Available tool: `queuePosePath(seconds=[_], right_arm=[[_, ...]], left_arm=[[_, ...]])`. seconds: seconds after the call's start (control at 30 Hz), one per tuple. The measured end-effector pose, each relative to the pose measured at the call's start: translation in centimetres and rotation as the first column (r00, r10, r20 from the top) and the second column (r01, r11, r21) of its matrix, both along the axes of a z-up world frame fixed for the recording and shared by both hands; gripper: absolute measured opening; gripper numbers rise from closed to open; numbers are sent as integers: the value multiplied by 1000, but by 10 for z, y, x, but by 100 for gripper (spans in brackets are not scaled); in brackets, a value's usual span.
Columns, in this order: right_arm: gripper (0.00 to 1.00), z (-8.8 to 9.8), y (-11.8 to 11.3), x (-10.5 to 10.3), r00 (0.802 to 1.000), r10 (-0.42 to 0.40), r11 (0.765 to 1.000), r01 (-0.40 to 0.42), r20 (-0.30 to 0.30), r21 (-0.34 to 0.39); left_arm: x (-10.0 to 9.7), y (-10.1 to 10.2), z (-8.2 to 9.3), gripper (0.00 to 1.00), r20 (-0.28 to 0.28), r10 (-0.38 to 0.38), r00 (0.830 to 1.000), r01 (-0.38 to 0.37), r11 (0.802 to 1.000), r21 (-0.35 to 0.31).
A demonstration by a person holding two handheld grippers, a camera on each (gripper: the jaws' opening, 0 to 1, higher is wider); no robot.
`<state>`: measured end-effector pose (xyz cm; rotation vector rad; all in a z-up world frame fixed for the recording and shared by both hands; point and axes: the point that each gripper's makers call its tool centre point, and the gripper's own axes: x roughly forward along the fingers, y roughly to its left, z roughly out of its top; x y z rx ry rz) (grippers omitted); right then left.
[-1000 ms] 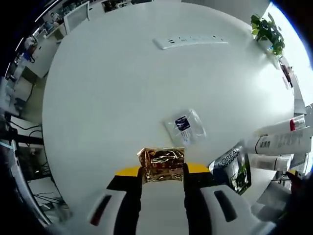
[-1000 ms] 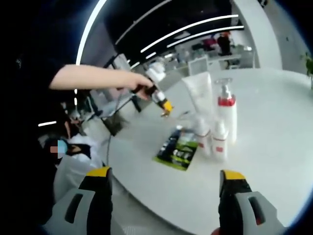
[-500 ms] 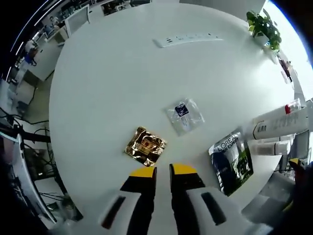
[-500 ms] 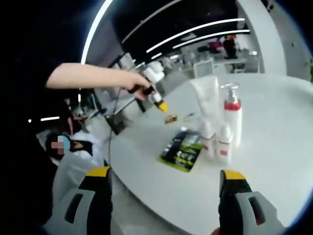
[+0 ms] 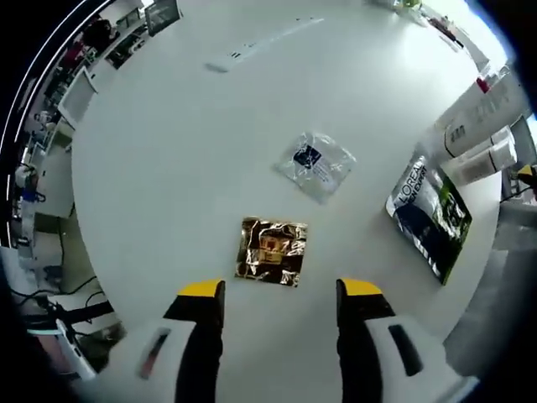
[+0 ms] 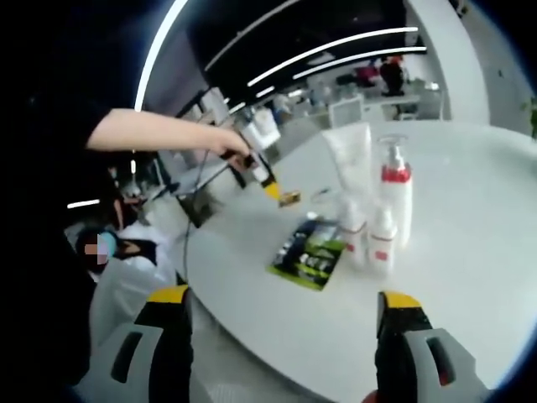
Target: Arrange the skincare products in the storage area until every visible bottle or jar stands upright without overlapping.
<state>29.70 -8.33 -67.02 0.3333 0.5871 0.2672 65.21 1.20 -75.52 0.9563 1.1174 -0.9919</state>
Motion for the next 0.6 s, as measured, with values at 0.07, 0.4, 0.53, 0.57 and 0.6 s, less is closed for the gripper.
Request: queuePosePath(seconds=[0.07, 0.4, 0.53, 0.57, 0.6], right_arm=[[94, -1, -1, 0, 1000, -3, 1000, 3, -6, -1], [94, -6, -3, 0, 1000, -14, 1000, 14, -25, 0], [94, -7, -3, 0, 999, -16, 1000, 16, -33, -4], [94, -8, -3, 0, 999, -16, 1000, 16, -36, -5], [94, -8, -3, 0, 999, -16, 1000, 16, -37, -6]], left_arm=[[0, -1, -2, 60, -1, -24, 1000, 24, 1000, -2], [3, -2, -18, 60, -30, -43, 999, 43, 999, -1], [5, -2, -21, 59, -39, -25, 999, 24, 1000, -8], [4, -2, -22, 59, -40, -24, 999, 24, 1000, -9], [4, -3, -23, 58, -43, -26, 999, 26, 1000, -10]])
